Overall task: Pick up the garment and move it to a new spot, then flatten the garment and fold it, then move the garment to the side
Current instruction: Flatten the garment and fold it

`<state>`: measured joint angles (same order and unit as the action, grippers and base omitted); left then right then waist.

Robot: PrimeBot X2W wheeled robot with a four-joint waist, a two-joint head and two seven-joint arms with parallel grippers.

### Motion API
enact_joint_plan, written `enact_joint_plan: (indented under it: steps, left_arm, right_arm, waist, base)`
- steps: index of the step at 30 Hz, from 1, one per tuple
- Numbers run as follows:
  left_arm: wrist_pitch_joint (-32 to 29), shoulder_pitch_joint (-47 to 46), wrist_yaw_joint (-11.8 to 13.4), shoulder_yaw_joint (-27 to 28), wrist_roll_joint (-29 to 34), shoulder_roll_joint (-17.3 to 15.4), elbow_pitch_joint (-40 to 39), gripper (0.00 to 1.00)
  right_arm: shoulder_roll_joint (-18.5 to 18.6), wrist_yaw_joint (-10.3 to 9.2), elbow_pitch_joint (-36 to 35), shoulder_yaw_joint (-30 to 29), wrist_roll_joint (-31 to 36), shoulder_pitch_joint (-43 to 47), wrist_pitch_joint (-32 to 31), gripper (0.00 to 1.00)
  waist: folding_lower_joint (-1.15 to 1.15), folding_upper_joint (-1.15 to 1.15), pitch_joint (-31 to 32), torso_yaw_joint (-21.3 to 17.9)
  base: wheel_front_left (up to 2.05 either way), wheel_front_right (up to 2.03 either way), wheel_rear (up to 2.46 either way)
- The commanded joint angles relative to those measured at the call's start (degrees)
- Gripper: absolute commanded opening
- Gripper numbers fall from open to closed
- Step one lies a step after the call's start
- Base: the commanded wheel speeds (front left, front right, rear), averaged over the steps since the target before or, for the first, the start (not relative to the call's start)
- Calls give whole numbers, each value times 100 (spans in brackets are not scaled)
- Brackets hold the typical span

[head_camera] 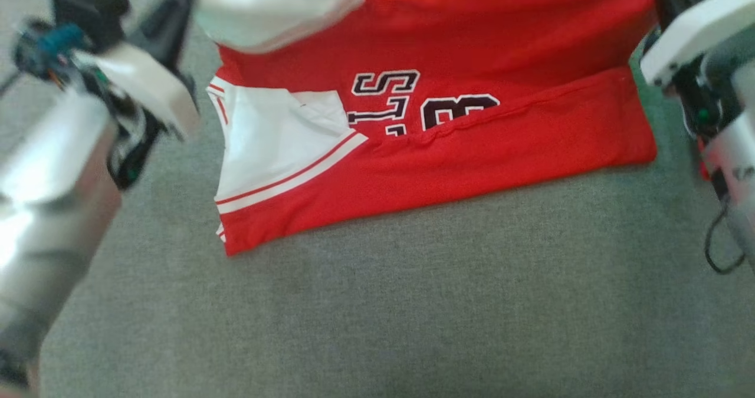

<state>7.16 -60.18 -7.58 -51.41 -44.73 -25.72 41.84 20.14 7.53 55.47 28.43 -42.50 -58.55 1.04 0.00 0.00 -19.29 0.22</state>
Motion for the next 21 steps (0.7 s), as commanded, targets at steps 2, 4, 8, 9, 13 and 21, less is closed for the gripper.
enact_joint_plan:
  steps: [2, 4, 8, 9, 13, 21]
  left_arm:
    - [-180, -42, 11, 2, -258, -476, -437, 0]
    - [-398, 145, 11, -201, -538, -714, -831, 0]
    - [-874, 496, 10, -545, -1135, -1171, -1575, 0]
    - [-999, 569, 10, -652, -1253, -1288, -1768, 0]
    - [-1407, 795, 10, -990, -1629, -1704, -2370, 0]
    - [-2176, 923, 9, -1473, -2268, -2217, -3082, 0]
  right_arm:
    - [164, -4, -229, 176, -149, 168, -126, 0]
    - [295, -4, -290, 357, -261, 308, -282, 0]
    - [552, -4, -451, 769, -450, 558, -612, 0]
    - [617, -4, -502, 880, -489, 613, -694, 0]
    - [893, -4, -660, 1319, -567, 756, -962, 0]
    - [1304, -4, -922, 2109, -787, 869, -1487, 0]
  waist:
    - [0, 0, 154, 68]
    - [0, 0, 243, 94]
    - [0, 0, 376, 122]
    - [0, 0, 400, 125]
    - [0, 0, 456, 122]
    - [0, 0, 536, 105]
  base:
    - [0, 0, 0]
    - [0, 0, 0]
    - [0, 0, 0]
    - [0, 0, 0]
    - [0, 0, 0]
    - [0, 0, 0]
